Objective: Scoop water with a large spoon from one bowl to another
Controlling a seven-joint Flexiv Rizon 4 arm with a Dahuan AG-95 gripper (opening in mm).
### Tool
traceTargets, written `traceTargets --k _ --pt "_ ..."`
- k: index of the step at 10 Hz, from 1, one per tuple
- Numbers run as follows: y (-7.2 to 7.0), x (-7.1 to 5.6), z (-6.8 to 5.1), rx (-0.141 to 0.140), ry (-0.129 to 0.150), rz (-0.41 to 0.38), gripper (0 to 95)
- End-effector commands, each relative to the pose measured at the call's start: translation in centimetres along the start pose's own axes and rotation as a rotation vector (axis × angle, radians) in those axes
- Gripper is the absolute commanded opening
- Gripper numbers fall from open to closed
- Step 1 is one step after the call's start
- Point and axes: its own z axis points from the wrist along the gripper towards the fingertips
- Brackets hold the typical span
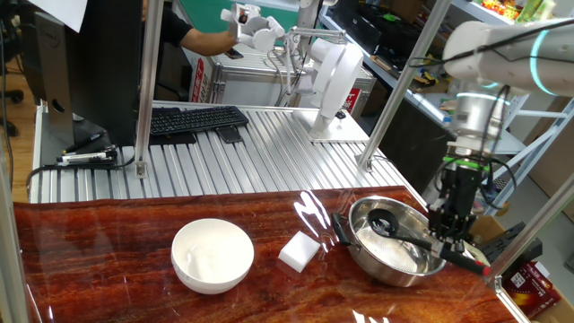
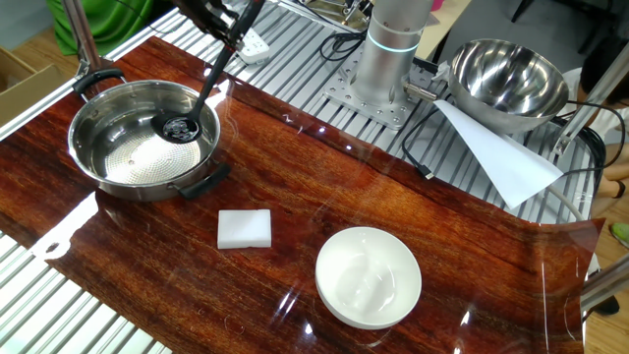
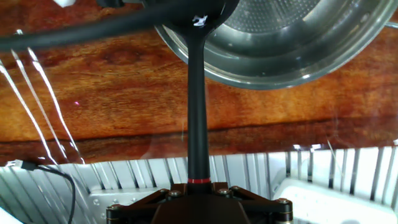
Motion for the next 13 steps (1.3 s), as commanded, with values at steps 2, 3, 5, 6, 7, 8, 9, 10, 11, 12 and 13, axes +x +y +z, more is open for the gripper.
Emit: traceTargets --k 2,3,5,6,7,8,9,10,11,12,13 --pt "0.06 0.12 0.13 -0.007 -0.058 0.008 0.0" --pt "0.06 0.12 0.13 -0.008 -0.068 0.01 0.0" --pt "0.06 0.12 0.13 -0.001 -0.08 0.016 0.0" --pt "0.06 0.12 0.13 -0.009 -0.081 0.013 0.0" --pt "0.06 0.12 0.13 -0.009 -0.093 0.011 0.0" --pt "0.06 0.12 0.13 -0.015 -0.105 0.01 0.0" --pt "0.06 0.12 0.13 -0.019 -0.129 0.01 0.0" --pt "0.06 0.12 0.13 -0.022 -0.146 0.016 0.0" --pt "0.06 0.12 0.13 -0.025 -0.151 0.02 0.0" --pt "0.06 0.12 0.13 -0.023 -0.17 0.026 0.0" --pt "0.06 0.12 0.13 -0.024 -0.171 0.028 0.0"
